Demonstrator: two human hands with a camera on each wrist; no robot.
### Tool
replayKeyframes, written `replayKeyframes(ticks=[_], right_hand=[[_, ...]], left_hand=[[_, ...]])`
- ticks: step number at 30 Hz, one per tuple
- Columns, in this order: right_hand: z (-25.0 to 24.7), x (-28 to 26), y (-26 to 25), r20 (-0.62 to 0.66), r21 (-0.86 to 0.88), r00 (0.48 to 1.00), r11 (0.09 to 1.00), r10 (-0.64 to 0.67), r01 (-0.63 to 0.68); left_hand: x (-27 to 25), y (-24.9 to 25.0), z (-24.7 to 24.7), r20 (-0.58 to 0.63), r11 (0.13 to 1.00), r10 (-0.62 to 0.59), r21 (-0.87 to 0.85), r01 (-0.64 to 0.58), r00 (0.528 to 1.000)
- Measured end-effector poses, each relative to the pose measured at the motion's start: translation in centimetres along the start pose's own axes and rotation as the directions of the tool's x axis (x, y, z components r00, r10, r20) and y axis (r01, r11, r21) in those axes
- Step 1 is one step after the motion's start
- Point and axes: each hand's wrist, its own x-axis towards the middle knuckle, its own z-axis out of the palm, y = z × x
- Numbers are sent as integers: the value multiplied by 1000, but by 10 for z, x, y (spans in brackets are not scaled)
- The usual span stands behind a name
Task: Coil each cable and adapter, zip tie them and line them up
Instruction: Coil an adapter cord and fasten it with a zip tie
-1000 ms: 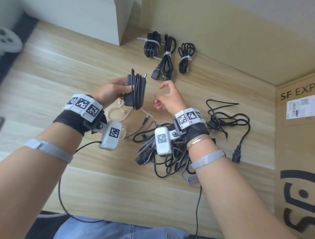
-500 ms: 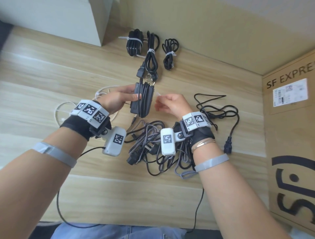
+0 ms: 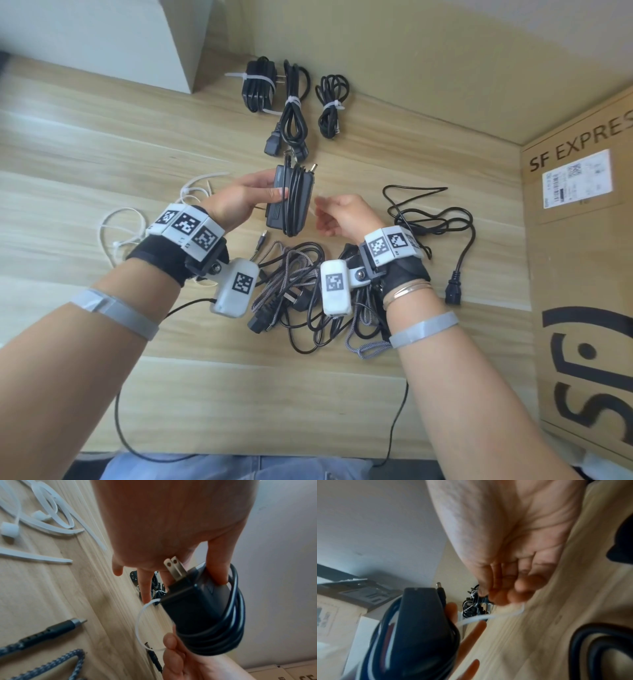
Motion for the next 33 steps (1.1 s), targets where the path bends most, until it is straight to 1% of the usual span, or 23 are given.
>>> replayKeyframes(ticks=[2, 3, 6, 9, 12, 15, 17, 18, 19, 22, 24, 25, 28, 33], right_hand=[[-1, 5, 2, -60, -201, 998, 979, -30, 17], [-1, 7, 3, -70, -253, 997, 967, -34, 15], [-2, 9, 3, -31, -267, 999, 964, -5, -3], [-5, 6, 0, -82, -294, 996, 954, 29, -52], [-8, 2, -1, -104, -311, 992, 946, 65, -95], [-6, 7, -2, -87, -320, 992, 940, 95, -118], [0, 12, -4, -73, -329, 985, 928, 158, -173], [2, 13, -4, -55, -329, 980, 923, 193, -200], [4, 14, -3, -20, -310, 979, 930, 201, -197], [3, 9, 0, 82, -171, 987, 978, 138, -122], [1, 10, 2, 183, -79, 973, 988, 144, -131], [1, 11, 3, 207, -55, 967, 989, 147, -139], [0, 11, 4, 225, -32, 962, 988, 155, -152], [-2, 7, 9, 239, -40, 966, 995, 96, -88]], left_hand=[[1, 0, 1, 7, 1000, 6, -2, -6, 1000], [2, 0, 2, 8, 1000, 6, -3, -6, 1000], [4, -1, 3, 8, 1000, 2, -6, -2, 1000], [6, -1, 3, 24, 1000, 5, -5, -5, 1000], [8, -1, 4, 21, 1000, 5, -16, -4, 1000], [9, -1, 7, 36, 1000, 5, -13, -5, 999], [10, -2, 11, 42, 1000, -1, -20, 2, 999], [10, -2, 13, 46, 1000, -6, -25, 7, 999], [11, -3, 15, 52, 1000, -8, -27, 9, 999], [13, -5, 19, 66, 998, -14, -57, 18, 998], [14, -8, 20, 56, 994, -33, -106, 39, 998], [15, -9, 20, 44, 992, -43, -119, 48, 998], [15, -7, 21, -22, 994, -50, -94, 48, 998], [15, -5, 24, -73, 997, -54, -62, 50, 996]])
